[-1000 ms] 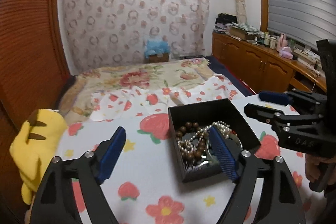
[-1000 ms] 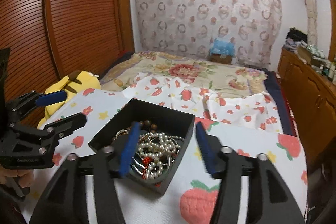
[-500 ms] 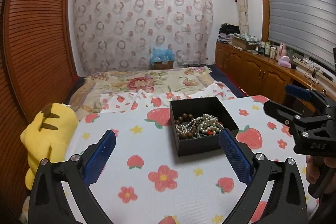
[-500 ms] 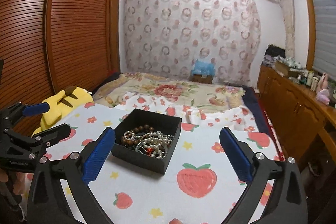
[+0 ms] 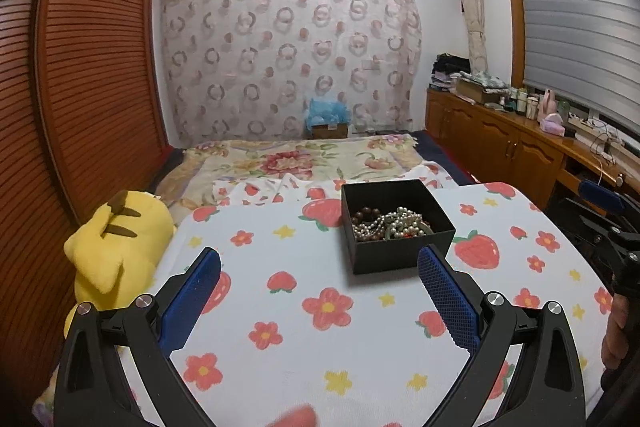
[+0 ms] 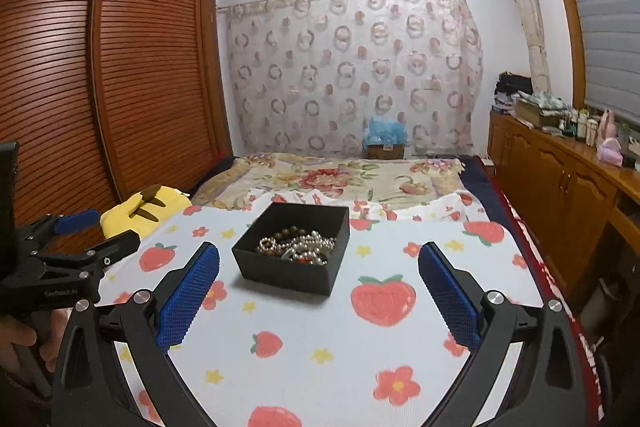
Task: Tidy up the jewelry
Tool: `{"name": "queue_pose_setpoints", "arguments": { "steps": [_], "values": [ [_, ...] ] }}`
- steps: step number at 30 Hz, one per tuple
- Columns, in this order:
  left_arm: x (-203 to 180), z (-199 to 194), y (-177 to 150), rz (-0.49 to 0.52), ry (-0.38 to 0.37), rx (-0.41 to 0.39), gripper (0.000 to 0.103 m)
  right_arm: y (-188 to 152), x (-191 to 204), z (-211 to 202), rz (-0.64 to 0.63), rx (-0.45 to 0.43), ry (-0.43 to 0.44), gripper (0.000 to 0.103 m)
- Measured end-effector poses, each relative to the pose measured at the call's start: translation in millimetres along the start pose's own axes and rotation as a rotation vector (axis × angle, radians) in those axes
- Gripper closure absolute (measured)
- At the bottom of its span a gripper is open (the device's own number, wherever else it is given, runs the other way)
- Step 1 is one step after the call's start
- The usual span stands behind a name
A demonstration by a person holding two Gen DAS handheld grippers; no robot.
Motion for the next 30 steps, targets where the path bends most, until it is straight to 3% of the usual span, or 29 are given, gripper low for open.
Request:
{"name": "queue_pose_setpoints", "arguments": {
  "steps": [30],
  "values": [
    [-9.4, -10.3, -2.8, -0.005, -0.038, 0.005, 0.008, -11.1, -6.8, -2.0, 0.007, 0.009, -0.016, 0.003]
  ]
}}
Point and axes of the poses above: each gripper's, at about its wrist camera, not at the fingertips, and z roughly the way its jaws point, x to its left, y to its top, the point moved 8 cm from there along z, roughly the way its jaws point, and after that the axes turned 3 degrees about z, right-handed, at the moved point
